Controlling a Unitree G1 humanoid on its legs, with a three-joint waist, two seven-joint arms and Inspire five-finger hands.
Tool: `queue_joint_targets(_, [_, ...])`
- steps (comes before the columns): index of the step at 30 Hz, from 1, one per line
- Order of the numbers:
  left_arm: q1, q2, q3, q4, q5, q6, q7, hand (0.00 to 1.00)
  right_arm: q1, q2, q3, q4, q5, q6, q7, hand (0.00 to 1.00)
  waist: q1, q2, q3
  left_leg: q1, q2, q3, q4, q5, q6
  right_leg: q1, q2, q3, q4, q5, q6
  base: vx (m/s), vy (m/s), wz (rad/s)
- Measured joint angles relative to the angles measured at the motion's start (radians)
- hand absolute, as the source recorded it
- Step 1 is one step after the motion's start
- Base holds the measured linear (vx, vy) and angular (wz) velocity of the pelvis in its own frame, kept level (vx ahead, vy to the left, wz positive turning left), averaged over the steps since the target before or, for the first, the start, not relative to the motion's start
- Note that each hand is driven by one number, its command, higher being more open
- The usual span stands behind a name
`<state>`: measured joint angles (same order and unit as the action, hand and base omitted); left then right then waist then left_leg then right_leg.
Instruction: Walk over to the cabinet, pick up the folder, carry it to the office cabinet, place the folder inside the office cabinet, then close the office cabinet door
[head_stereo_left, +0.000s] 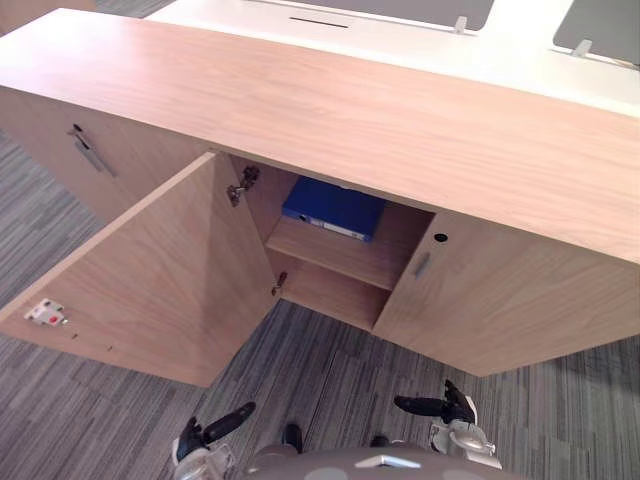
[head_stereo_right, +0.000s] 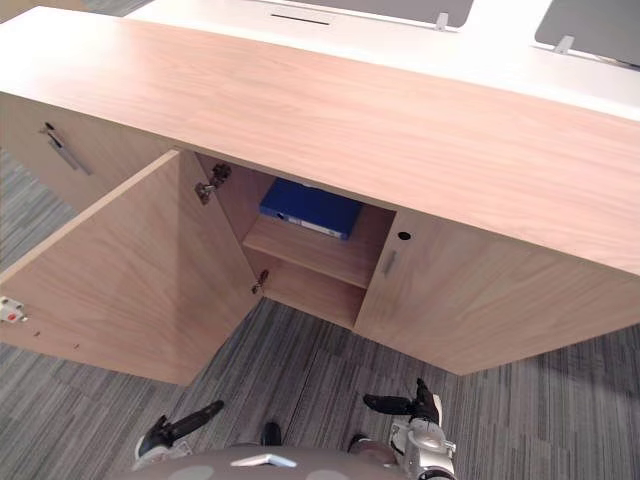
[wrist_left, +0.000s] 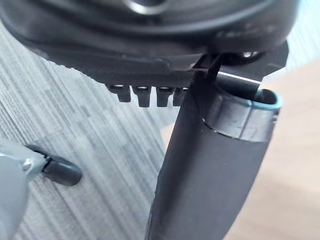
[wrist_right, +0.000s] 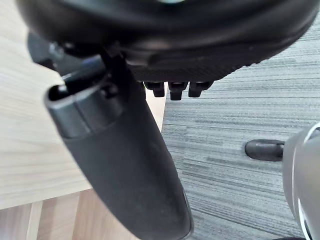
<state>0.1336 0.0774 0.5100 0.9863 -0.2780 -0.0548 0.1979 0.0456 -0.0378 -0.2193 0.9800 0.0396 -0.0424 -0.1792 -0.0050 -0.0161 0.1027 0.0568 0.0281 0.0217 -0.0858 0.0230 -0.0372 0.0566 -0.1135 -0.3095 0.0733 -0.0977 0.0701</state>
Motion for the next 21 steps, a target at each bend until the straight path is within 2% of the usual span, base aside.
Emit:
queue_joint_targets(6, [-0.032, 0.138, 0.107, -0.003, -0.056, -0.003, 0.024, 1.00, -0.006, -0.005, 0.028, 0.028, -0.002, 0.001, -0.001, 1.00, 0.006, -0.010, -0.006, -0.006, -0.003, -0.043, -0.001, 0.009, 0.006, 0.019, 0.001, -0.038, -0.008, 0.000, -0.001, -0.03, -0.013, 0.21])
queue_joint_targets(10, [-0.075, 0.249, 0.132, -0.037, -0.063, -0.007, 0.032, 1.00, 0.006, -0.010, 0.080, 0.038, -0.013, 0.001, 0.000, 1.00, 0.029, -0.014, -0.008, -0.014, -0.002, -0.060, -0.002, 0.014, 0.007, 0.019, 0.003, -0.047, -0.009, -0.003, -0.005, -0.04, -0.010, 0.12])
queue_joint_targets(15, [-0.105, 0.353, 0.127, -0.111, -0.063, -0.023, 0.035, 1.00, 0.016, -0.013, 0.085, 0.038, -0.037, 0.001, 0.001, 1.00, 0.042, -0.018, -0.010, -0.026, -0.002, -0.077, -0.004, 0.015, 0.007, 0.018, 0.009, -0.050, -0.017, -0.006, -0.009, -0.01, -0.012, 0.10])
queue_joint_targets(17, [-0.120, 0.383, 0.092, -0.157, -0.063, -0.036, 0.036, 1.00, 0.019, -0.017, 0.085, 0.038, -0.037, 0.001, 0.001, 1.00, 0.048, -0.018, -0.010, -0.032, -0.003, -0.089, -0.004, 0.016, 0.007, 0.017, 0.010, -0.048, -0.019, -0.007, -0.012, 0.00, -0.011, 0.15])
queue_joint_targets(21, [-0.120, 0.395, 0.031, -0.263, -0.062, -0.055, 0.034, 1.00, 0.019, -0.017, 0.085, 0.038, -0.037, 0.001, 0.002, 1.00, 0.052, -0.023, -0.013, -0.036, -0.003, -0.094, -0.003, 0.015, 0.006, 0.017, 0.012, -0.028, -0.023, -0.009, -0.015, 0.02, 0.000, 0.07])
